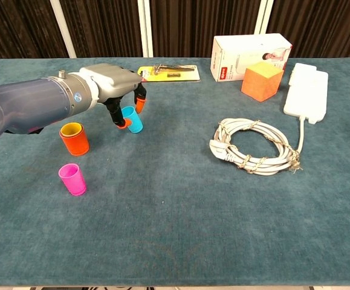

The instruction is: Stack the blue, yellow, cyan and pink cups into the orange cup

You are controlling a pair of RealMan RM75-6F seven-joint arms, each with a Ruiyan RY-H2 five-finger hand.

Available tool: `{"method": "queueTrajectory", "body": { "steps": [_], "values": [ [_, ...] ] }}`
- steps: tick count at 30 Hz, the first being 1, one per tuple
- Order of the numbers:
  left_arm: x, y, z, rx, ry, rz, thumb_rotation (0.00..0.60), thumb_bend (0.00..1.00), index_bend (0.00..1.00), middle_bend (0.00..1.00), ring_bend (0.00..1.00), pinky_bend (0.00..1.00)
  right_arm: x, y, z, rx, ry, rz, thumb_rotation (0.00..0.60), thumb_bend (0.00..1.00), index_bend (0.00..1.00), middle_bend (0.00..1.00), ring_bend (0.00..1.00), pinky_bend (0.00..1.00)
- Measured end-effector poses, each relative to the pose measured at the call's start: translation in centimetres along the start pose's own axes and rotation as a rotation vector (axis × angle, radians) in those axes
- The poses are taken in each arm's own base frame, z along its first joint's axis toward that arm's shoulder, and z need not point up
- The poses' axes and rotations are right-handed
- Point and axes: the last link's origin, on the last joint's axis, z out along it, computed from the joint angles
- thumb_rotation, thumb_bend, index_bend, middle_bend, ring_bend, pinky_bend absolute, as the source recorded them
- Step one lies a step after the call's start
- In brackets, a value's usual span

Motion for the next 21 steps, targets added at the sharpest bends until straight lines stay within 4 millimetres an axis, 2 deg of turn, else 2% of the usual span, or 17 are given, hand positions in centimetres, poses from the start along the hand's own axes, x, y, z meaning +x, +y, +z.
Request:
{"method": "queueTrajectory", "body": {
  "steps": [9, 21],
  "values": [
    [0.5, -0.1, -0.2, -0.001, 0.015, 0.006, 0.6, 0.42, 0.52, 0.32, 0.01, 0.06, -0.1, -0.1, 0.0, -0.003, 0.001, 0.004, 0.6, 0.41, 0.11, 0.07, 0.09, 0.09],
    [2.8, -0.2, -1.3, -0.013, 0.05, 0.038, 0.6, 0.44, 0.54, 0.33, 0.01, 0.06, 0.0, -0.1, 0.0, -0.005, 0.005, 0.011, 0.6, 0.41, 0.11, 0.07, 0.09, 0.09]
  ]
}}
